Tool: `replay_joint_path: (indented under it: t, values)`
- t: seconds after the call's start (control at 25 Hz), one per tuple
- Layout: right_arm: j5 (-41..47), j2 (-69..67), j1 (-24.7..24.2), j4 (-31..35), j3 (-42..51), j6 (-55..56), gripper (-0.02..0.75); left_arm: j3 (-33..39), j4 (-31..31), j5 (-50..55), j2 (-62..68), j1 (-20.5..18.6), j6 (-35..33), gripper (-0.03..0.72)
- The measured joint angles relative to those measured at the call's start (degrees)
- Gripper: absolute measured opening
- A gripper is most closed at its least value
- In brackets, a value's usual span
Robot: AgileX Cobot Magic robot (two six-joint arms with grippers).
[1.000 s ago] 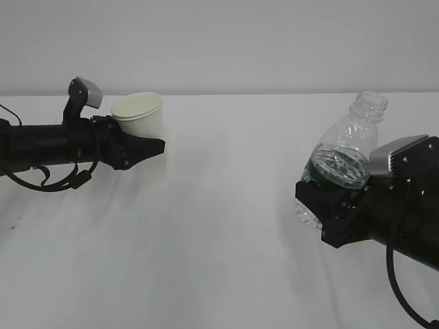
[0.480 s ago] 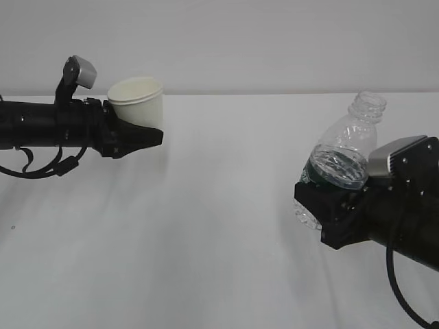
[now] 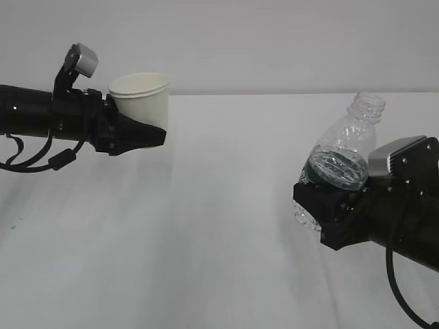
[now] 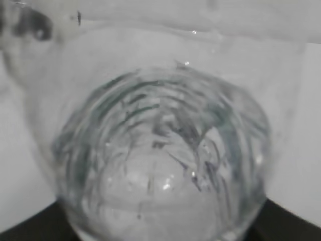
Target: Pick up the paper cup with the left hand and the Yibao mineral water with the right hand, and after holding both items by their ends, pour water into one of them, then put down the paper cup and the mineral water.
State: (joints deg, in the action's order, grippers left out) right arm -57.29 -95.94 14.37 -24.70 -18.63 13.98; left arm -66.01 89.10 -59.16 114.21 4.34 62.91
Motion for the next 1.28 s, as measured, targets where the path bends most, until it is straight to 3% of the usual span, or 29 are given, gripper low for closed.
replay_joint_path:
  t: [0.92,1.28]
  values:
    - [6.82,4.36,0.0,-2.33,-2.83,0.44,0.403,0.0,2.36,1.65,0.0,15.88,2.05,0.468]
    - [9.62,4.36,0.0,-2.76,-3.9,0.33,0.402,0.0,1.75,1.17,0.0,17.54,2.42,0.461]
